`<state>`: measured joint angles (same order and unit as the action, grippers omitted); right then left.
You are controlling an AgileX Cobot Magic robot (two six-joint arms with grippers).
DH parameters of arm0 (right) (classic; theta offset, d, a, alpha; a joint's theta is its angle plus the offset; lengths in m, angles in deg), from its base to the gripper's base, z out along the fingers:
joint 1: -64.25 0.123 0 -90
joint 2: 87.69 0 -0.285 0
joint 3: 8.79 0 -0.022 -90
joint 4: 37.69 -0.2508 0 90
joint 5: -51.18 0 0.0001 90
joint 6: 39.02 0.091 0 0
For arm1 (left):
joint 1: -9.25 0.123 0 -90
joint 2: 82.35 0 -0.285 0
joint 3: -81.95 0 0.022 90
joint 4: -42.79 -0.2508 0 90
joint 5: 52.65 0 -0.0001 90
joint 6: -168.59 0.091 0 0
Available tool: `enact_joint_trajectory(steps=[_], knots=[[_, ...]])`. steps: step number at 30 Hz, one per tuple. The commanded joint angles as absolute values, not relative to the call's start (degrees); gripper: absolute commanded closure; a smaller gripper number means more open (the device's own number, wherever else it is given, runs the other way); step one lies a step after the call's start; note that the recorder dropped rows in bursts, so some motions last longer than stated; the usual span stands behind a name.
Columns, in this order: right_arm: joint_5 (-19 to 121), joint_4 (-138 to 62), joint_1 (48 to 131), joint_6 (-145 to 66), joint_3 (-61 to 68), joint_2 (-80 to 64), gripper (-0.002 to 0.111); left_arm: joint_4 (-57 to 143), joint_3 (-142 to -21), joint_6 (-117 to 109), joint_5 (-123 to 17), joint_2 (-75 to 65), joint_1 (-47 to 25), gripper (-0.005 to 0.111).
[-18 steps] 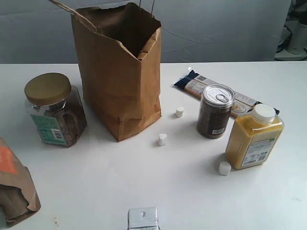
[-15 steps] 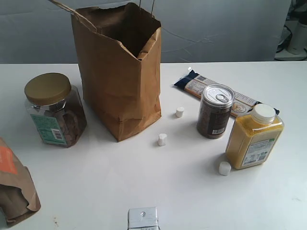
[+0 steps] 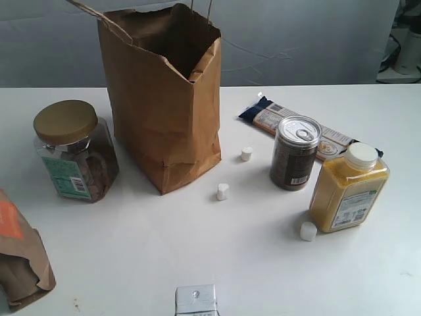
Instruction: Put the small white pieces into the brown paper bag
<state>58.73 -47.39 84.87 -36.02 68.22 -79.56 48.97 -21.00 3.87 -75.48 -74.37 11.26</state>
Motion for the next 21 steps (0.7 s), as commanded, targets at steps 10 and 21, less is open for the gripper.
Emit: enact_joint_trajectory(steps=[10,21], knots=[[56.6,-60.4,87.5,-36.9,62.2,-64.1,0.108,49.5,-20.8,3.7,-75.1,-74.6,11.1,0.107],[77.0,-61.0,107.3,-50.8,29.3,-19.4,0.108,49.5,-20.8,3.7,-75.1,-74.6,11.1,0.107]])
